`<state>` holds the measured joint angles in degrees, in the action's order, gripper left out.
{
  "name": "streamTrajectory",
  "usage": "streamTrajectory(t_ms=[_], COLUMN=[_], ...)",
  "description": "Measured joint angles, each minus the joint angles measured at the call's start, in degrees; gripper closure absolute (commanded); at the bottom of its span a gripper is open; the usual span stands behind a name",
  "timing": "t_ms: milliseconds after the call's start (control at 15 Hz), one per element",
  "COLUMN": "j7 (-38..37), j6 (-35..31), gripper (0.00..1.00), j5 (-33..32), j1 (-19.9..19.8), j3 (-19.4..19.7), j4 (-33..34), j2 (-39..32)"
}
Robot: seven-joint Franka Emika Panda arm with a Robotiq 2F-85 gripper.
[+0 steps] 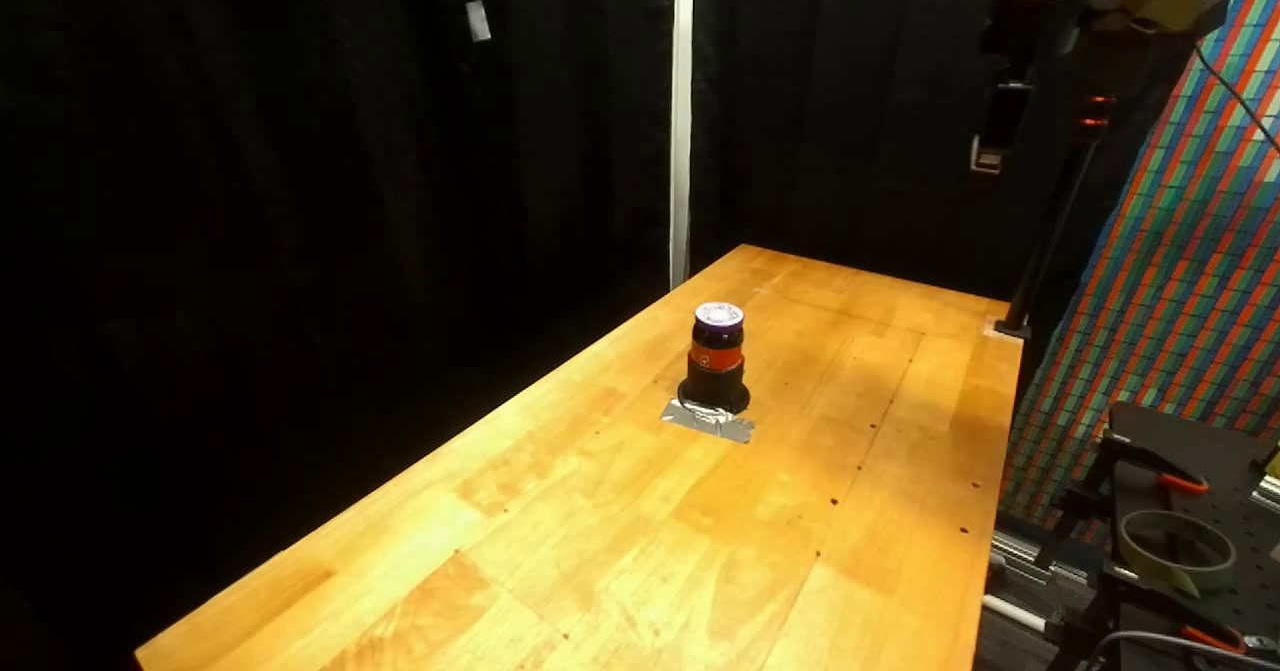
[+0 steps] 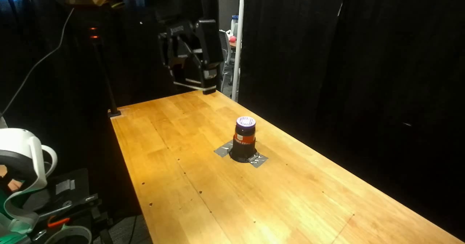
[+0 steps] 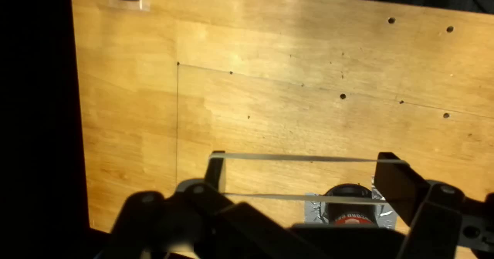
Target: Put the rubber band on the jar.
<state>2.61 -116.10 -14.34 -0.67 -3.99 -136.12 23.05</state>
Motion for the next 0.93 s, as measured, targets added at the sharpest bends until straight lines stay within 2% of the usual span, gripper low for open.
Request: streamTrajectory(t_ms=[333,933], j7=[-2.6,-10.8], j6=[0.0,-1.0], gripper=[0.0,0.0], j5=[0.0,0.7], j1=[3.0,7.7], j3=[-4.0,-3.3], j4=[14.2,41.6], j2=[-16.1,-46.4])
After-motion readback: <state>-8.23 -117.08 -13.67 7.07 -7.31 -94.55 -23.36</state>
